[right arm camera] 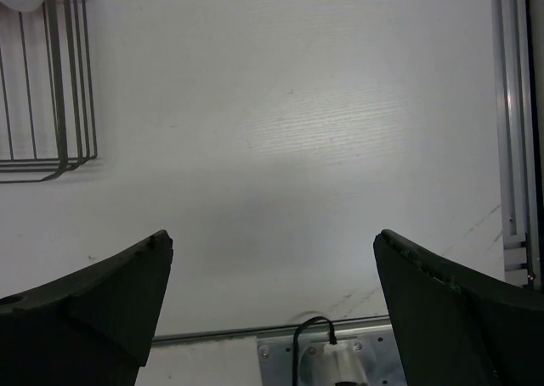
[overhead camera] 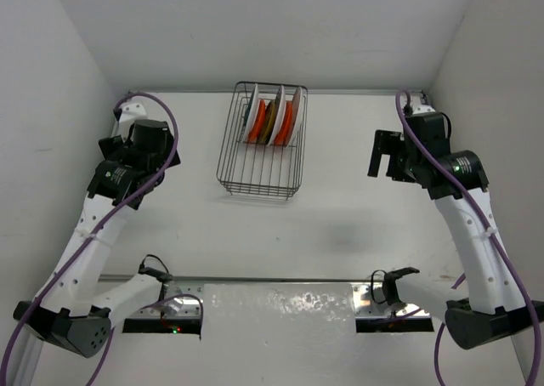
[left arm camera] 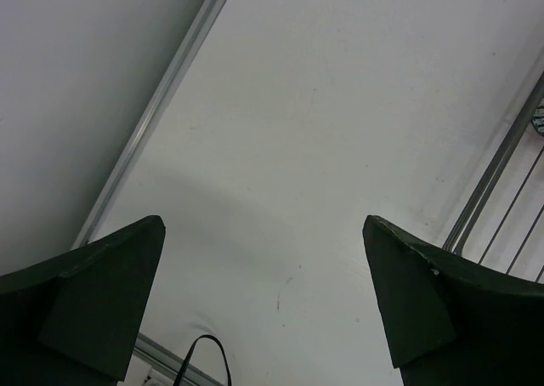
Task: Unload the plates from the dish rack
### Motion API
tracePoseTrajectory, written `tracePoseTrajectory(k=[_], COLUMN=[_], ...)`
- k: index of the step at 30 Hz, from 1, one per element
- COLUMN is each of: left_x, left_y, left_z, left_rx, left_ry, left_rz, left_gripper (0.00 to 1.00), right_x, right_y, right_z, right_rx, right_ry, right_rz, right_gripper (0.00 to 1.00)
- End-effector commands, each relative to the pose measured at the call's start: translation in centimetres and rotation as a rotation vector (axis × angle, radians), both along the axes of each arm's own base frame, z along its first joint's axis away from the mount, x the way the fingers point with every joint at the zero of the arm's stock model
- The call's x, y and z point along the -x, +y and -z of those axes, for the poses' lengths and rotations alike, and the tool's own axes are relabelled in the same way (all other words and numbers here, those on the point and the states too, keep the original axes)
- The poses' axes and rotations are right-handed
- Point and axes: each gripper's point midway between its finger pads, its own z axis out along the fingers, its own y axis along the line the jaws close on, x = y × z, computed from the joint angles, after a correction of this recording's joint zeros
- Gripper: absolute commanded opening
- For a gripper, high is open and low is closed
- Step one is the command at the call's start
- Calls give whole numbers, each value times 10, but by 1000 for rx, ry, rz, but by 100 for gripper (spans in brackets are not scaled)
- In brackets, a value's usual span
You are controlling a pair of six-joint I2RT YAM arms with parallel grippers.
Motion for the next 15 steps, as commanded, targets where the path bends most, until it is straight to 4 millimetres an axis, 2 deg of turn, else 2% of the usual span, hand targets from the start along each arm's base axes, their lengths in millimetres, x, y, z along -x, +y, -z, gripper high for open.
tracePoseTrajectory(k=[1, 3, 5, 6, 7, 8, 9, 10, 13, 14, 15], left_x=[-7, -7, -10, -11, -12, -12, -13, -14, -16, -16, -16], left_y=[-2, -3, -7, -8, -11, -13, -14, -18, -23, -24, -25], left_z=[-24, -26, -31, -35, -32, -32, -33, -30, -25, -24, -24], left_rx=[6, 11, 25, 34, 44, 51, 60, 76, 103, 106, 111], left_ry=[-64, -64, -70, -77, -65, -64, -66, -61, -51, -46, -48], left_rz=[0, 5, 18, 23, 33, 36, 40, 50, 66, 69, 69], left_gripper=[100, 100, 100, 100, 100, 100, 100, 100, 100, 100, 100], right_x=[-3, -7, -18, -34, -41, -47, -59, -78, -109, -139, -148], right_y=[-4, -1, 21, 33, 45, 60, 69, 84, 106, 124, 127], right_z=[-9, -8, -10, -23, -27, -24, -32, -38, -47, -57, -52], right_rx=[-5, -19, -115, -188, -252, -321, -365, -354, -202, -166, -147], right_ry=[-51, -65, -110, -195, -233, -231, -260, -242, -217, -234, -198], right_rz=[40, 37, -23, -39, -63, -93, -94, -117, -156, -156, -133], right_gripper=[99, 99, 99, 99, 99, 99, 99, 99, 99, 99, 99])
